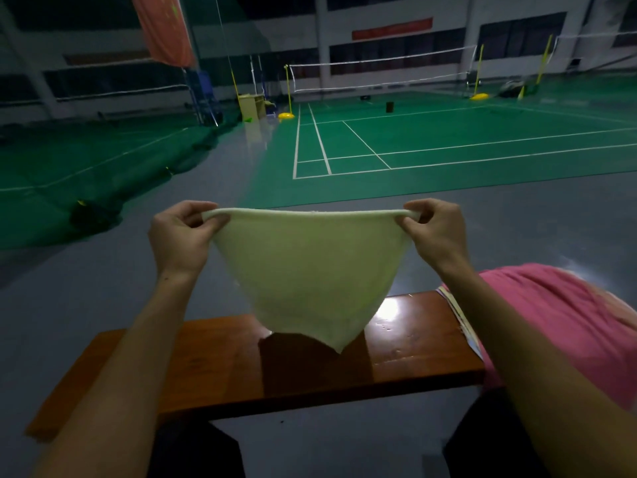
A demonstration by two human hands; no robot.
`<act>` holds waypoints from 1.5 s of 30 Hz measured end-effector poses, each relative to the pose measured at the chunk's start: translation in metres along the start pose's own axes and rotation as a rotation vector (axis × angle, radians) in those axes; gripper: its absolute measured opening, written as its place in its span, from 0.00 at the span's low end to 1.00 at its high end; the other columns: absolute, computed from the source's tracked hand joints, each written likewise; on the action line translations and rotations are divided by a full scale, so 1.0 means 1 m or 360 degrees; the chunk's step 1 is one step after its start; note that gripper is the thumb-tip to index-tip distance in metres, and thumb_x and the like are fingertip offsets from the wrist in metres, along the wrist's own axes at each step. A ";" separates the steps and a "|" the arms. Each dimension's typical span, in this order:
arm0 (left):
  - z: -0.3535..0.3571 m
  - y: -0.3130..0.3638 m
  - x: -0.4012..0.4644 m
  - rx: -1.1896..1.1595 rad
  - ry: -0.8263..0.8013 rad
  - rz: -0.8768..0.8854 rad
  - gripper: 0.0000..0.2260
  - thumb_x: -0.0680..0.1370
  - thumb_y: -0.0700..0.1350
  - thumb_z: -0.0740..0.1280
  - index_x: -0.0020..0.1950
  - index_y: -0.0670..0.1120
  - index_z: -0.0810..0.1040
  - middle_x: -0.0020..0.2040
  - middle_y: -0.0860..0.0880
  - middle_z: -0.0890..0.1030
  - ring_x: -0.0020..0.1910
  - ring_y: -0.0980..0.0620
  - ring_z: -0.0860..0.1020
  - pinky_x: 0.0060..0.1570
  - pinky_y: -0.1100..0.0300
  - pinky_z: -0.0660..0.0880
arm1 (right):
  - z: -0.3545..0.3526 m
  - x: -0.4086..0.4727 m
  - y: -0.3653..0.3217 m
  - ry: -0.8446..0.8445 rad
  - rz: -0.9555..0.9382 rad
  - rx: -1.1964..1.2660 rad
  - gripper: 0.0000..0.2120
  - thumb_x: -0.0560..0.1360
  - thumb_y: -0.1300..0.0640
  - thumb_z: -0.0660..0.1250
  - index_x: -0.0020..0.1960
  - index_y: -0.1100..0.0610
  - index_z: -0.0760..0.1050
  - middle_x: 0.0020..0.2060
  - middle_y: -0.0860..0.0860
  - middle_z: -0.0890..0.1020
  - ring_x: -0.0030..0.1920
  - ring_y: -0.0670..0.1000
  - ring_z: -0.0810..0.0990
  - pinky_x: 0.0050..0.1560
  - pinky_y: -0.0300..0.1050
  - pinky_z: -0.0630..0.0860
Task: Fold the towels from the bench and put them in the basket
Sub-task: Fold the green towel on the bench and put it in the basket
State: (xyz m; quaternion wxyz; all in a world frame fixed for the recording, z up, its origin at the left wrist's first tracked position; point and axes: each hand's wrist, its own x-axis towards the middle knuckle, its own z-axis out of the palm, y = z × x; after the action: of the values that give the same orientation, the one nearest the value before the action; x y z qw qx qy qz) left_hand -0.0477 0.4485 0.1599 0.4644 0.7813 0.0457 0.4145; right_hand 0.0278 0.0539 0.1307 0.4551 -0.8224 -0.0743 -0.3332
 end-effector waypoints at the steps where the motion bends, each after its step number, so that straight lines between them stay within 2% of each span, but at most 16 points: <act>1: 0.000 0.001 -0.005 -0.0006 0.0007 0.0001 0.10 0.73 0.48 0.81 0.53 0.48 0.87 0.45 0.48 0.87 0.44 0.49 0.86 0.50 0.44 0.84 | -0.003 -0.004 -0.001 -0.0012 0.0033 0.0006 0.12 0.74 0.57 0.79 0.57 0.59 0.86 0.44 0.52 0.85 0.42 0.49 0.82 0.50 0.52 0.84; 4: -0.004 0.008 -0.022 -0.0067 -0.0011 -0.0013 0.10 0.75 0.49 0.79 0.53 0.46 0.87 0.48 0.45 0.86 0.45 0.46 0.84 0.50 0.46 0.84 | -0.016 -0.016 -0.002 -0.0023 0.0088 0.0058 0.09 0.76 0.57 0.77 0.55 0.58 0.85 0.42 0.49 0.83 0.40 0.45 0.79 0.47 0.52 0.83; 6: -0.009 0.016 -0.035 -0.0136 -0.0074 -0.0071 0.09 0.79 0.49 0.76 0.54 0.45 0.85 0.53 0.47 0.85 0.49 0.51 0.84 0.54 0.48 0.83 | -0.028 -0.024 -0.003 -0.0101 0.0102 0.0115 0.08 0.78 0.55 0.76 0.54 0.56 0.83 0.46 0.52 0.82 0.44 0.49 0.81 0.45 0.48 0.82; 8: -0.015 0.025 -0.048 -0.0185 -0.0169 -0.0137 0.10 0.81 0.49 0.72 0.55 0.43 0.81 0.51 0.48 0.85 0.48 0.53 0.83 0.52 0.49 0.83 | -0.041 -0.034 -0.003 -0.0249 0.0151 0.0196 0.08 0.80 0.53 0.73 0.54 0.56 0.80 0.51 0.56 0.82 0.50 0.55 0.82 0.46 0.45 0.80; 11: -0.020 0.040 -0.064 -0.0223 -0.0276 -0.0112 0.10 0.81 0.49 0.72 0.54 0.42 0.80 0.44 0.47 0.85 0.41 0.53 0.82 0.39 0.53 0.81 | -0.057 -0.048 -0.009 -0.0356 0.0351 0.0600 0.10 0.82 0.52 0.70 0.57 0.59 0.78 0.51 0.59 0.81 0.52 0.63 0.82 0.51 0.62 0.84; 12: -0.021 0.046 -0.067 -0.0257 -0.0283 -0.0093 0.09 0.81 0.49 0.72 0.53 0.43 0.80 0.43 0.48 0.85 0.39 0.53 0.82 0.36 0.56 0.80 | -0.062 -0.052 -0.011 -0.0346 0.0367 0.0663 0.10 0.82 0.52 0.70 0.56 0.58 0.77 0.50 0.59 0.81 0.50 0.61 0.82 0.49 0.63 0.84; 17: -0.029 0.051 -0.062 -0.0428 -0.0283 -0.0206 0.06 0.79 0.49 0.75 0.50 0.48 0.83 0.41 0.45 0.86 0.37 0.46 0.82 0.37 0.50 0.81 | -0.073 -0.058 -0.012 -0.0398 0.0409 0.0774 0.11 0.78 0.53 0.75 0.55 0.58 0.80 0.49 0.56 0.83 0.46 0.54 0.83 0.45 0.52 0.84; 20: -0.026 0.027 -0.055 -0.0310 -0.0293 -0.0224 0.07 0.78 0.50 0.76 0.49 0.47 0.84 0.41 0.45 0.87 0.36 0.45 0.83 0.36 0.49 0.81 | -0.067 -0.059 0.001 -0.0494 0.0428 0.0689 0.12 0.76 0.52 0.76 0.55 0.58 0.81 0.49 0.55 0.84 0.45 0.54 0.86 0.41 0.53 0.86; 25: 0.008 -0.050 -0.061 0.0092 -0.0346 -0.0280 0.05 0.78 0.46 0.76 0.47 0.47 0.84 0.42 0.46 0.86 0.40 0.46 0.85 0.40 0.49 0.82 | -0.016 -0.064 0.047 -0.0554 0.0342 0.0217 0.13 0.75 0.47 0.77 0.48 0.57 0.85 0.41 0.50 0.86 0.41 0.49 0.85 0.35 0.41 0.80; 27: 0.026 -0.090 -0.067 0.0217 -0.0355 -0.0383 0.05 0.79 0.47 0.76 0.46 0.48 0.83 0.42 0.48 0.86 0.41 0.46 0.85 0.41 0.43 0.84 | 0.013 -0.067 0.073 -0.0555 0.0337 0.0058 0.14 0.75 0.44 0.77 0.45 0.55 0.85 0.39 0.48 0.86 0.39 0.47 0.84 0.37 0.44 0.79; 30: 0.058 -0.139 -0.077 0.0301 -0.0313 -0.0537 0.05 0.80 0.46 0.74 0.47 0.47 0.81 0.43 0.46 0.84 0.41 0.45 0.84 0.35 0.41 0.84 | 0.056 -0.073 0.102 -0.0565 0.0443 -0.0040 0.11 0.75 0.44 0.77 0.43 0.50 0.81 0.41 0.49 0.84 0.40 0.46 0.82 0.33 0.46 0.79; 33: 0.091 -0.168 -0.086 0.0166 -0.0205 -0.0755 0.05 0.82 0.41 0.71 0.49 0.42 0.78 0.47 0.41 0.82 0.42 0.44 0.82 0.33 0.46 0.84 | 0.098 -0.076 0.119 -0.0495 0.0731 0.0206 0.09 0.78 0.54 0.76 0.46 0.57 0.80 0.47 0.57 0.81 0.42 0.53 0.83 0.25 0.51 0.82; 36: 0.117 -0.196 -0.087 0.0167 -0.0125 -0.0754 0.04 0.83 0.41 0.69 0.49 0.43 0.77 0.45 0.41 0.80 0.43 0.43 0.81 0.34 0.51 0.83 | 0.134 -0.070 0.142 -0.0402 0.0734 0.0159 0.08 0.78 0.55 0.76 0.48 0.57 0.80 0.49 0.57 0.80 0.44 0.56 0.84 0.27 0.54 0.83; 40: 0.137 -0.231 -0.098 0.0287 -0.0156 -0.0694 0.04 0.84 0.42 0.68 0.50 0.43 0.77 0.46 0.43 0.81 0.44 0.45 0.79 0.34 0.56 0.79 | 0.167 -0.071 0.177 -0.0507 0.0757 0.0129 0.07 0.79 0.53 0.75 0.47 0.55 0.79 0.44 0.50 0.80 0.45 0.55 0.83 0.33 0.57 0.85; 42: 0.145 -0.241 -0.100 0.0328 -0.0147 -0.0681 0.04 0.84 0.42 0.68 0.51 0.42 0.77 0.47 0.43 0.81 0.44 0.47 0.79 0.31 0.69 0.74 | 0.177 -0.071 0.187 -0.0539 0.0816 0.0155 0.07 0.80 0.54 0.74 0.45 0.55 0.79 0.43 0.50 0.80 0.45 0.55 0.84 0.34 0.58 0.85; 45: 0.153 -0.256 -0.093 0.0287 -0.0100 -0.0684 0.03 0.84 0.42 0.68 0.53 0.42 0.78 0.49 0.41 0.81 0.46 0.46 0.79 0.32 0.71 0.74 | 0.187 -0.068 0.192 -0.0502 0.0955 0.0277 0.08 0.80 0.57 0.74 0.47 0.62 0.80 0.41 0.52 0.79 0.37 0.47 0.83 0.35 0.53 0.86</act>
State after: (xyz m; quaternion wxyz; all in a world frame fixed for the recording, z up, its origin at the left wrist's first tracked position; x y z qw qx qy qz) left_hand 0.0775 0.4453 -0.1267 0.4714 0.8044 0.2335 0.2759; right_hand 0.1475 0.1055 -0.1133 0.5842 -0.8070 0.0733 -0.0458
